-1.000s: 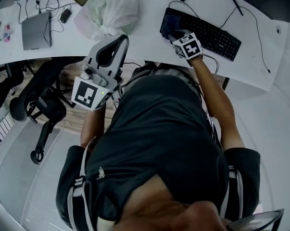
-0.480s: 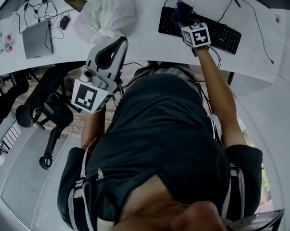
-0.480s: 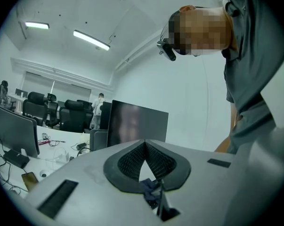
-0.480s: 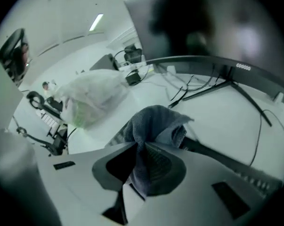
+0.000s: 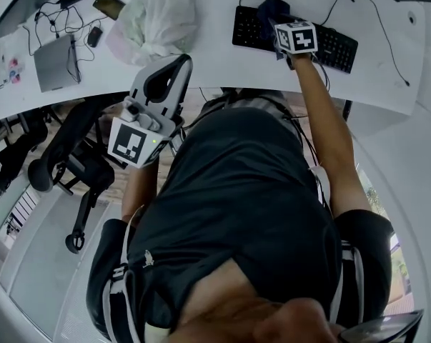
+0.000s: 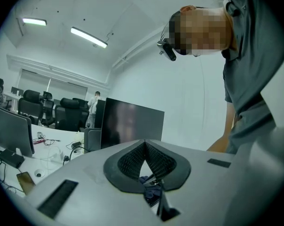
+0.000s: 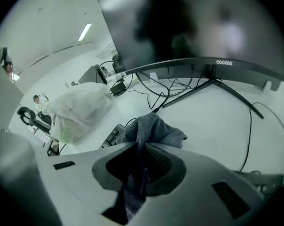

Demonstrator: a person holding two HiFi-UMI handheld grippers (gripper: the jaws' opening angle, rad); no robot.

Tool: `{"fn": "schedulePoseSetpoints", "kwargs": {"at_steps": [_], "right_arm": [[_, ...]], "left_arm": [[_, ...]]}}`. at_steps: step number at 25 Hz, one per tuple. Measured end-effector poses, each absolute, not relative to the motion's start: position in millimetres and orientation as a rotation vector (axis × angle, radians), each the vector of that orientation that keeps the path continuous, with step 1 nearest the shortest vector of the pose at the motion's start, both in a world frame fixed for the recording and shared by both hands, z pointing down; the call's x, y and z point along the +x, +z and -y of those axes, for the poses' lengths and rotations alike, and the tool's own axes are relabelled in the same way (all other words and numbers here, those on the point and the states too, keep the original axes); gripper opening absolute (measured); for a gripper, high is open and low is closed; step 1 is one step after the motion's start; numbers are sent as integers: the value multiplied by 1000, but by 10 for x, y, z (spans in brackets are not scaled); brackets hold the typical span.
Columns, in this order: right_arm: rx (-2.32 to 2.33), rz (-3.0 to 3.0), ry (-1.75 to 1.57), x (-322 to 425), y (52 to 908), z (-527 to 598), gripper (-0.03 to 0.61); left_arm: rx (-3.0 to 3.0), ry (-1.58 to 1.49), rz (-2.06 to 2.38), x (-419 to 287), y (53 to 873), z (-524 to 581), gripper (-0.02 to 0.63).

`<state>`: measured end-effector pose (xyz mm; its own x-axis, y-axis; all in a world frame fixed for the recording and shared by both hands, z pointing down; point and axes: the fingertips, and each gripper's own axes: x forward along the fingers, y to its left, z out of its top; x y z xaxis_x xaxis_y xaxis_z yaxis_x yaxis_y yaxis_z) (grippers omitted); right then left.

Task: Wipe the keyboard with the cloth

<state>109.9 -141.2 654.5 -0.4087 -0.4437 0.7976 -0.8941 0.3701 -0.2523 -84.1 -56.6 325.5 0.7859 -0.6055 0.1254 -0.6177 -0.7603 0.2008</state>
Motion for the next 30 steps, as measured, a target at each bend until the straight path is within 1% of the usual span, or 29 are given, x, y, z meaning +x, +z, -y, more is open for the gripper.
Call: {"fn": "schedulePoseSetpoints", "kwargs": {"at_steps": [4,7,9,12,14,15,17,20,22,24,28,30], "right_arm": [[1035,2025,1027,875,6611,682,52],[1013,2030,1084,891,6674,325,52],[1047,2030,1058,1022,6665,475,52],[1228,1995,953,1431,6578,1014,52],[1321,1961,949,1637,6522,1261,52],[1321,1955,981,1627,6515,1257,52],[1219,1979,1038,1368,6543,983,52],[1015,2044,1053,856,6678,404,52],[967,2067,1039,753,6737,320,52],[995,2075,1017,862,6707,540,52],[1246,2027,1004,1433,6568,1220,52],[1293,1995,1036,1542,6537,1218,52]], "left_arm": [[2739,81,954,-808,3244,516,5],[2725,82,955,-825,3281,507,5],[2737,86,948,-816,3308,501,5],[2745,86,940,-761,3292,504,5],[2753,78,937,-714,3246,506,5],[2757,78,935,-696,3231,496,5],[2757,84,934,-675,3231,462,5],[2742,83,932,-667,3263,426,5],[2741,87,923,-651,3283,402,5],[2745,94,911,-617,3294,386,5],[2760,97,897,-547,3269,358,5],[2764,91,902,-531,3252,328,5]]}}
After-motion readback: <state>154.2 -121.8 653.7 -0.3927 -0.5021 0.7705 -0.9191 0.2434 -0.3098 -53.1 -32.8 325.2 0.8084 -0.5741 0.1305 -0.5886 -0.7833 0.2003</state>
